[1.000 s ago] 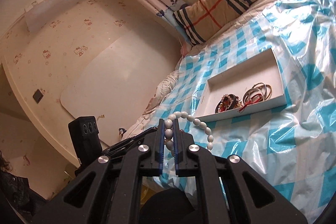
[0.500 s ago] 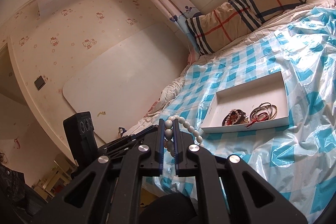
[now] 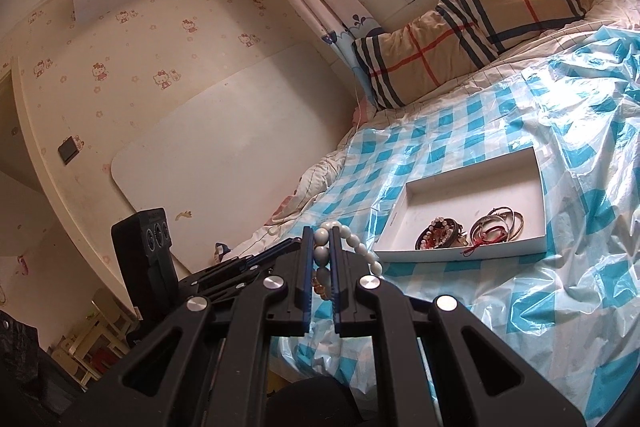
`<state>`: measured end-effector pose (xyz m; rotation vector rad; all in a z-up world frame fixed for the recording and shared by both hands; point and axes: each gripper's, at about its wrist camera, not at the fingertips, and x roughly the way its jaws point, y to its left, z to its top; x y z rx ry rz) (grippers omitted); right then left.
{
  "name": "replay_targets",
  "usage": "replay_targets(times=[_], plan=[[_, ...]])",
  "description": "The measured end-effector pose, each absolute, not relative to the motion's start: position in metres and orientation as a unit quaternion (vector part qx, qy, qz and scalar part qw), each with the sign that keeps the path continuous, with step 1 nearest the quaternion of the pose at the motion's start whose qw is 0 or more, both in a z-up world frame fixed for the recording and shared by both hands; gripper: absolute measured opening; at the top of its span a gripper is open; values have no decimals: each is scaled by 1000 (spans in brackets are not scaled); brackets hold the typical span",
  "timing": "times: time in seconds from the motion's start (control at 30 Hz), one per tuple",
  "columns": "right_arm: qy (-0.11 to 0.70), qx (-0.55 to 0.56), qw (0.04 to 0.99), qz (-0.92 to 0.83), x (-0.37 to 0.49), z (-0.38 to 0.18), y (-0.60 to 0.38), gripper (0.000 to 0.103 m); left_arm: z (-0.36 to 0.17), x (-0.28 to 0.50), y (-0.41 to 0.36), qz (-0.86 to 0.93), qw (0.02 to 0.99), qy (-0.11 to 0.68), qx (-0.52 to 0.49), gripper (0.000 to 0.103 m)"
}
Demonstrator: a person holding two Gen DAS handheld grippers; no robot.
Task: Organize jewelry
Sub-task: 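Carry the amber and white bead bracelets toward the white tray with both tools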
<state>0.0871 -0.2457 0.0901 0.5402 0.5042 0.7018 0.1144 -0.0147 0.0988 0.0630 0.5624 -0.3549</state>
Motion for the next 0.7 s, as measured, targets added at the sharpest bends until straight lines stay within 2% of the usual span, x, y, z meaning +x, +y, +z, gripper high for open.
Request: replay_targets(times=[0.7], plan=[[235,251,879,330,91,90,-242,8,96,122,-18,-164,948,271,38,10]])
